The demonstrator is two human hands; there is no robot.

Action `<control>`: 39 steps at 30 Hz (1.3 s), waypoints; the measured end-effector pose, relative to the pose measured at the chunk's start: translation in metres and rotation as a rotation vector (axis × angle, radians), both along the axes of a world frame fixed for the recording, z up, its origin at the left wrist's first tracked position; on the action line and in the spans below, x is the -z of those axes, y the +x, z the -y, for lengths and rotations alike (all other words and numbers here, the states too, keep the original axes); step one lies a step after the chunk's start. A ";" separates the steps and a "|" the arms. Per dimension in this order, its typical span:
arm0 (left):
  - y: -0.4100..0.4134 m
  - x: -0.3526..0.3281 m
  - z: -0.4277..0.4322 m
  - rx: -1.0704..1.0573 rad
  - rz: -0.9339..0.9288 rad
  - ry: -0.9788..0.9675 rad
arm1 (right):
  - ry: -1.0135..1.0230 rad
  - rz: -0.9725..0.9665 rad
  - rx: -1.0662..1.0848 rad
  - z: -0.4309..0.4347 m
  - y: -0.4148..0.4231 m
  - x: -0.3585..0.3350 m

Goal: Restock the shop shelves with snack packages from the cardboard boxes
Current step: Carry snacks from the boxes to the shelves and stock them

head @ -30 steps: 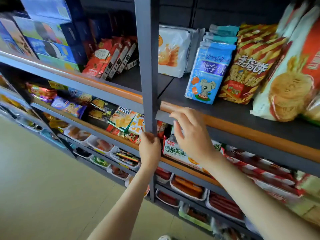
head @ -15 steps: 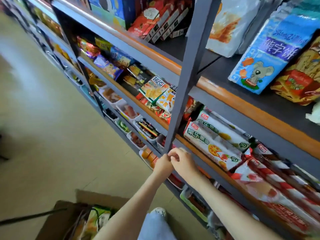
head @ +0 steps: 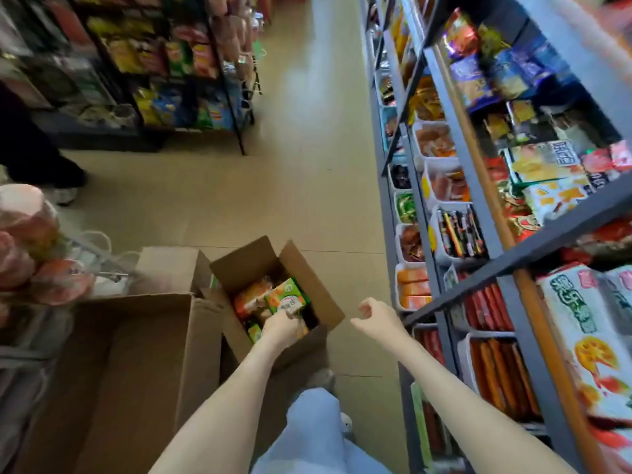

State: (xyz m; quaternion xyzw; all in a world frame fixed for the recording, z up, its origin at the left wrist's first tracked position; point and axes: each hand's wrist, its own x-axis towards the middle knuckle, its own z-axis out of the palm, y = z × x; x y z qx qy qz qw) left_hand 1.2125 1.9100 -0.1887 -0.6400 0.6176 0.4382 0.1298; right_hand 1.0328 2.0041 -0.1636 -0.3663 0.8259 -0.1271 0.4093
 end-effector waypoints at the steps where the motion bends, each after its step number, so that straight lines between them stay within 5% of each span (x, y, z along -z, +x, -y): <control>1: 0.012 -0.002 0.003 -0.036 -0.011 -0.002 | 0.002 0.007 -0.035 0.010 0.006 0.002; 11: 0.074 0.080 0.065 -0.331 -0.048 0.077 | 0.194 0.161 -0.053 0.098 0.051 0.103; 21: 0.056 0.315 0.146 -0.396 -0.042 0.115 | 0.223 0.746 0.782 0.187 0.080 0.401; 28: 0.061 0.452 0.144 -0.473 -0.044 0.115 | 0.195 0.909 1.029 0.222 0.109 0.567; 33: 0.078 0.478 0.133 -0.599 -0.027 0.090 | 0.033 0.917 1.216 0.224 0.110 0.590; 39: 0.061 0.427 0.143 -0.538 -0.058 -0.007 | -0.069 0.634 1.067 0.225 0.113 0.513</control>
